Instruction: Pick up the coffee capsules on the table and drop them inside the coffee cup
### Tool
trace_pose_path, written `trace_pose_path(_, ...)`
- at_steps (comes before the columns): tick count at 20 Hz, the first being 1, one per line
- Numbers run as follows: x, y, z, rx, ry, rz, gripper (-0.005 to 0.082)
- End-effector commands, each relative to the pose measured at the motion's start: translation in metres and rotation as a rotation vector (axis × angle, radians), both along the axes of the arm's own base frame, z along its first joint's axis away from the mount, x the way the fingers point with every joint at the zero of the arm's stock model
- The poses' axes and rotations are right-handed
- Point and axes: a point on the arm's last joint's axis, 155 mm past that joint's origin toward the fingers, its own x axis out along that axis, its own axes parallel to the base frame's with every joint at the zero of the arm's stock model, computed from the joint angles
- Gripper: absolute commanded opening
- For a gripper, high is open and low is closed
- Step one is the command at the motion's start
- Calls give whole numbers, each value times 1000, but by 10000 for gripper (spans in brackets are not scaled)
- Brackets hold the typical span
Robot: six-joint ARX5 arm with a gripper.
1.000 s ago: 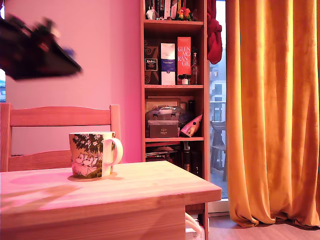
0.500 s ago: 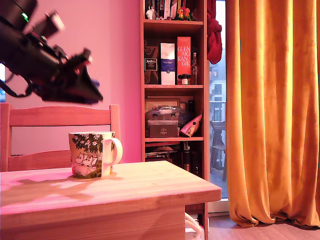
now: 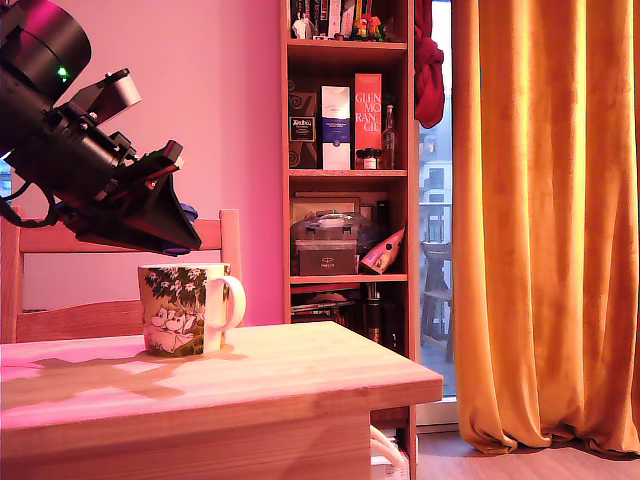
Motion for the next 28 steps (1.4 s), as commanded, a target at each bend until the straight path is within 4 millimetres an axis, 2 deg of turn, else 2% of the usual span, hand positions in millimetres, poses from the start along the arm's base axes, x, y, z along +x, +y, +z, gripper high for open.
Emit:
trace_pose_path(1, -1, -2, -5, 6, 6, -7, 123)
trace_pose_path(5, -2, -1, -7, 9, 14, -8, 134)
trace_pose_path(6, -2, -1, -7, 10, 12, -9, 169)
trace_pose_path(8, -3, -1, -8, 12, 17, -9, 322)
trace_pose_path(10, -5, 0, -11, 27, 22, -21, 522)
trace_pose_path(11, -5, 0, -12, 34, 23, -20, 562)
trace_pose_path(15, -6, 0, -6, 31, 15, -25, 548)
trace_pose_path(16, -7, 0, -3, 30, 13, -25, 532)
trace_pose_path(18, -10, 1, 10, 23, -10, -24, 394)
trace_pose_path(21, -18, 4, 33, 13, -43, -23, 25)
trace_pose_path(22, -21, 5, 39, 12, -49, -23, -22)
trace_pose_path(24, -27, 7, 47, 11, -56, -21, -19)
trace_pose_path(28, -43, 15, 48, 23, -14, -15, -19)
